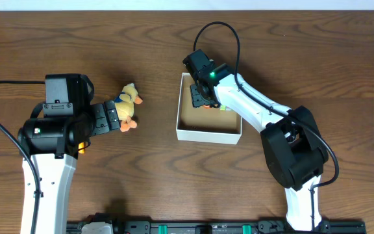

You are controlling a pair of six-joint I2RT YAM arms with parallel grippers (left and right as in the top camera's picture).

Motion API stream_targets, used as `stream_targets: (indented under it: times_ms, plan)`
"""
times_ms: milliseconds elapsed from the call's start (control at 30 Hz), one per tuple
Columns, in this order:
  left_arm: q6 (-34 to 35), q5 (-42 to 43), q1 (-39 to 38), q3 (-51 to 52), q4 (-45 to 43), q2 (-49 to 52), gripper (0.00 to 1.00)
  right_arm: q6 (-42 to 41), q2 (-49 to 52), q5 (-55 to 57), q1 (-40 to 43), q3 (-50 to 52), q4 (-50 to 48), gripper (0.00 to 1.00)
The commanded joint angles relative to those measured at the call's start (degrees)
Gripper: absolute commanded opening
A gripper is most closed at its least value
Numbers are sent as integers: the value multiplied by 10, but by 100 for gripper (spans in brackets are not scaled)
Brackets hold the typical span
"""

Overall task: Pack container
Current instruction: 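Lower the orange toy into the box beside the cube and release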

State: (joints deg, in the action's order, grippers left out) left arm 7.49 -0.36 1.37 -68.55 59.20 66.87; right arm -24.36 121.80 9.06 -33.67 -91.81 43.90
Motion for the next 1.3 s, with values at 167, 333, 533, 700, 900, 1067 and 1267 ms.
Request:
stream_targets:
  times_ms: [167, 333, 533, 700, 900, 1067, 1267]
  plan:
    - [-3, -3, 3, -10, 3, 3, 98, 39, 3, 1, -17, -39, 9, 18]
    - [-3, -2, 3, -10, 4, 3, 98, 58, 3, 2, -43, -62, 9, 20]
    - [-3, -2, 3, -10, 7, 3, 98, 49, 4, -13, -52, -62, 52, 18]
    - [-3, -3, 3, -10, 8, 3, 98, 32, 4, -22, -47, -55, 94, 17]
    - [-3, -2, 3, -10, 8, 3, 98, 32, 5, -33, -46, -41, 98, 17]
    - [-3, -2, 3, -10, 8, 3, 98, 32, 7, -35, -46, -19, 75, 18]
    - [-3, -2, 3, -10, 8, 3, 98, 35, 24, -35, -45, -9, 50, 18]
